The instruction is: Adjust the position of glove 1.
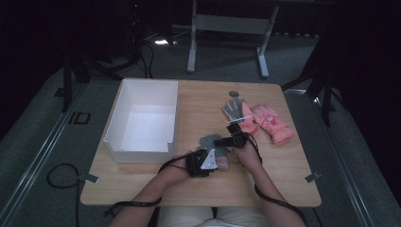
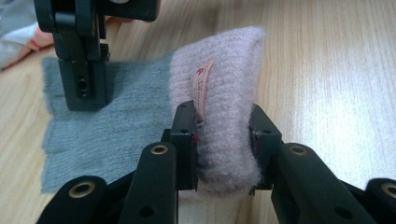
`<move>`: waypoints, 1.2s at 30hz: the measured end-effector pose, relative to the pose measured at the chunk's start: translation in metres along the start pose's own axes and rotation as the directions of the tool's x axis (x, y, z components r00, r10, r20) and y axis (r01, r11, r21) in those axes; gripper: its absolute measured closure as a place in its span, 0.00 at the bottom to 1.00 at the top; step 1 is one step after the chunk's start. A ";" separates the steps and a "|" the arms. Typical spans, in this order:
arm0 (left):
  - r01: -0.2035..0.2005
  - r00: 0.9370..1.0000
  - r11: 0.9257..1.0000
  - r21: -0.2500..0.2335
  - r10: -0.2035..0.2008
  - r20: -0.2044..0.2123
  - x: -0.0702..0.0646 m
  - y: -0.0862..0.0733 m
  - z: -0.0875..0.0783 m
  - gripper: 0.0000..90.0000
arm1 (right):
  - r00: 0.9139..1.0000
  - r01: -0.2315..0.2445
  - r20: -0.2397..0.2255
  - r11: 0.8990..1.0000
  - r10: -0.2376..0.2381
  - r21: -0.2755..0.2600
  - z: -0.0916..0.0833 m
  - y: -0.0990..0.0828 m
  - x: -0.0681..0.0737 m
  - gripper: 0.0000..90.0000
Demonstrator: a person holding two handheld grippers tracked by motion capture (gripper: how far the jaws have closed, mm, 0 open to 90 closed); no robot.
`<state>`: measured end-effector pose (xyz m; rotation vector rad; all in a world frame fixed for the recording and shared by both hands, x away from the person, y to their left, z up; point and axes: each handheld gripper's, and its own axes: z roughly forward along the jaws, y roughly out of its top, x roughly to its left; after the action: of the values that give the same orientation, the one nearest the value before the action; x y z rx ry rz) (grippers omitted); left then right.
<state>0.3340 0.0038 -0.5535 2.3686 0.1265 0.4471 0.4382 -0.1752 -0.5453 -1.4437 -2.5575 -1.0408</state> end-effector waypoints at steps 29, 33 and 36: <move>-0.012 1.000 1.000 0.027 0.012 0.002 0.046 0.087 -0.093 0.79 | 0.992 0.117 -0.011 0.966 -0.123 -0.232 -0.111 0.048 0.040 0.83; -0.034 0.999 0.998 0.044 0.034 -0.009 0.057 0.092 -0.110 0.79 | 0.989 0.141 -0.001 0.958 -0.145 -0.249 -0.120 0.061 0.051 0.83; -0.042 0.999 0.998 0.052 0.043 -0.018 0.065 0.092 -0.121 0.79 | 0.987 0.157 0.006 0.954 -0.161 -0.257 -0.122 0.071 0.059 0.83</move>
<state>0.3492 0.0264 -0.3902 2.4222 0.0976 0.4923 0.4238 -0.1744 -0.3933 -1.2846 -2.6452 -1.4483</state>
